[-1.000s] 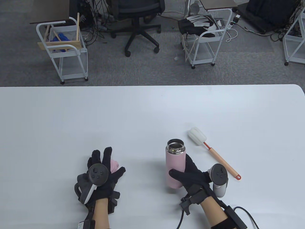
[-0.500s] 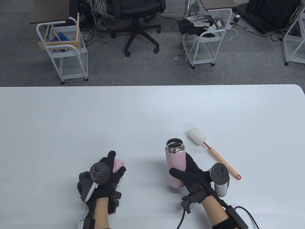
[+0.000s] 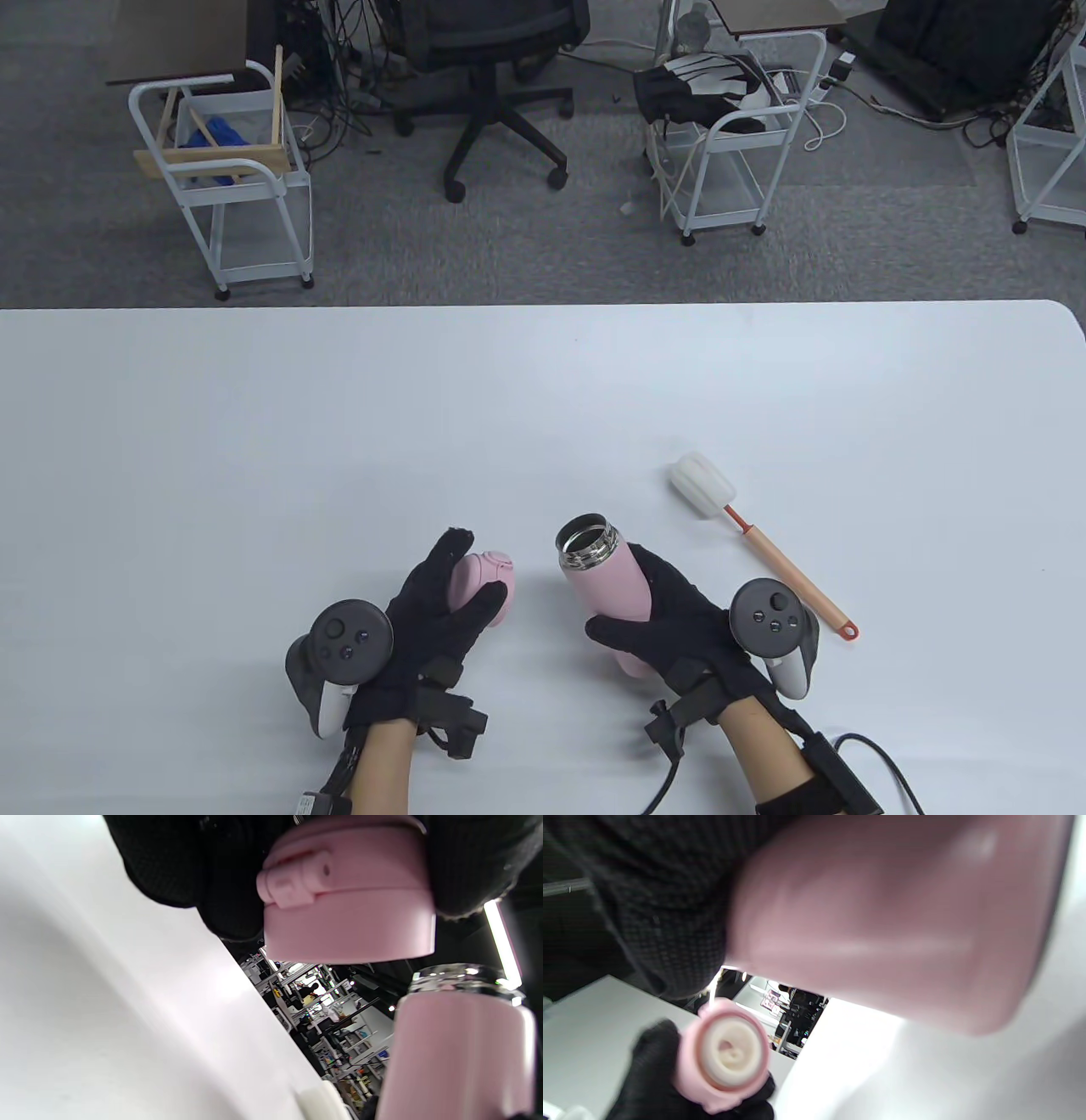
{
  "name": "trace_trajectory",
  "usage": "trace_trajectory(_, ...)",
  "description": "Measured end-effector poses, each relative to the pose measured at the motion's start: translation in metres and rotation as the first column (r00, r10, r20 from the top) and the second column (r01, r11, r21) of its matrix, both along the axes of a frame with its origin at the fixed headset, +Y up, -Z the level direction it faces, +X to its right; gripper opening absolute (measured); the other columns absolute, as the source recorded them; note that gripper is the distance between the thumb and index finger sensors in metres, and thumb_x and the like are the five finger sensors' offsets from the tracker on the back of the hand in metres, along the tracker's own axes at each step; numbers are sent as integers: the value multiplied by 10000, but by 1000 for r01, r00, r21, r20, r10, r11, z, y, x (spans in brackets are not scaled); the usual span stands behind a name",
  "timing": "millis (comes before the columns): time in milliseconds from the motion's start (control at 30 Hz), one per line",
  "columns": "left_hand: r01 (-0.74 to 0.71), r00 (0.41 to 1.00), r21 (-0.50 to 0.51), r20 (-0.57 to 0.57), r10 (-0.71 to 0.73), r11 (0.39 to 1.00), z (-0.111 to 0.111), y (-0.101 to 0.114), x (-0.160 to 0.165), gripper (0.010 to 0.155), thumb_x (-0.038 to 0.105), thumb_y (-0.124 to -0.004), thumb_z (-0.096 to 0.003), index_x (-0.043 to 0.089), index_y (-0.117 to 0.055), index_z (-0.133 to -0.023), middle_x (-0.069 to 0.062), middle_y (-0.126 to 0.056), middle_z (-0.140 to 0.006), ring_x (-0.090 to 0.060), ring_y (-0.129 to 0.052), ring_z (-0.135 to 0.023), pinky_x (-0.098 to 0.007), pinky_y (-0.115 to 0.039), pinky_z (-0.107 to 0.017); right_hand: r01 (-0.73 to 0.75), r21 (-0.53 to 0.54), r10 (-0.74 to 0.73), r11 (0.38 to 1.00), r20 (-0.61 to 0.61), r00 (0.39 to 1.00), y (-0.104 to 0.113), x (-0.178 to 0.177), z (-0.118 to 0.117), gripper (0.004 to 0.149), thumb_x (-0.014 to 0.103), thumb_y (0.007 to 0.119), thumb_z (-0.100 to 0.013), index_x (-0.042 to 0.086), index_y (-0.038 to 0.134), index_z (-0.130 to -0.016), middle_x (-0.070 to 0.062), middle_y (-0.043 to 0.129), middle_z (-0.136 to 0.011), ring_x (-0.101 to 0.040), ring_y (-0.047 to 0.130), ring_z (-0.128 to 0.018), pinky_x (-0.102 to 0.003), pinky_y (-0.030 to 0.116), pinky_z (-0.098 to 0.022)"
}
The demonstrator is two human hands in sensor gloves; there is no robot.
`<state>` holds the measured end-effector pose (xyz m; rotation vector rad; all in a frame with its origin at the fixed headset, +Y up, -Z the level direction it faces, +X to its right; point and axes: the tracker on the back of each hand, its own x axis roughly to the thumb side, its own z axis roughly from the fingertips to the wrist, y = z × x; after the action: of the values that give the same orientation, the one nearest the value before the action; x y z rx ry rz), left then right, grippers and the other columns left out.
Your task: Insert cup brush into the thermos (Clean the thermos with cup brush)
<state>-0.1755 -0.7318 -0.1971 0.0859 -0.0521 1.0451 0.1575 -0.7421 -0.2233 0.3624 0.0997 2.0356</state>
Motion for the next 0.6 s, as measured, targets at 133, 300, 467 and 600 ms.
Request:
trace_trajectory(133,-126,992,6,2,126,992,3,1,-1,792,705,-831,-532,264,-621,-1155,-179,-784,-1088,-297,-969,-787,-545,-769,-618,-191,102,196,976,-39,980,6,-10,6,886,635,884,-419,180,507,-1080,-202,549,-1089,-487,609,-960,-635,623,-676)
trace_trajectory(300,-91,996,24,8,91,996,3,2,-2,794,730,-832,-523,285,-637,-1151,-161,-796,-1074,-270,-976,-764,-534,-771,-615,-440,291,472,850,-49,880,7,-28,15,886,660,867,-417,201,501,-1080,-177,551,-1092,-460,619,-966,-617,637,-679)
trace_trajectory(467,8,999,17,39,-8,1000,1,2,7,784,720,-856,-512,288,-663,-1137,-148,-809,-1065,-253,-986,-752,-533,-770,-617,-487,332,525,808,-31,850,6,-38,20,892,669,851,-429,183,491,-1084,-179,549,-1091,-462,624,-963,-613,647,-672)
trace_trajectory(600,44,997,4,62,-44,999,1,-1,15,759,708,-863,-512,294,-685,-1123,-132,-826,-1058,-226,-998,-749,-525,-778,-616,-477,356,520,804,-30,854,7,-39,23,891,669,849,-430,179,493,-1083,-183,552,-1088,-466,627,-958,-614,650,-669)
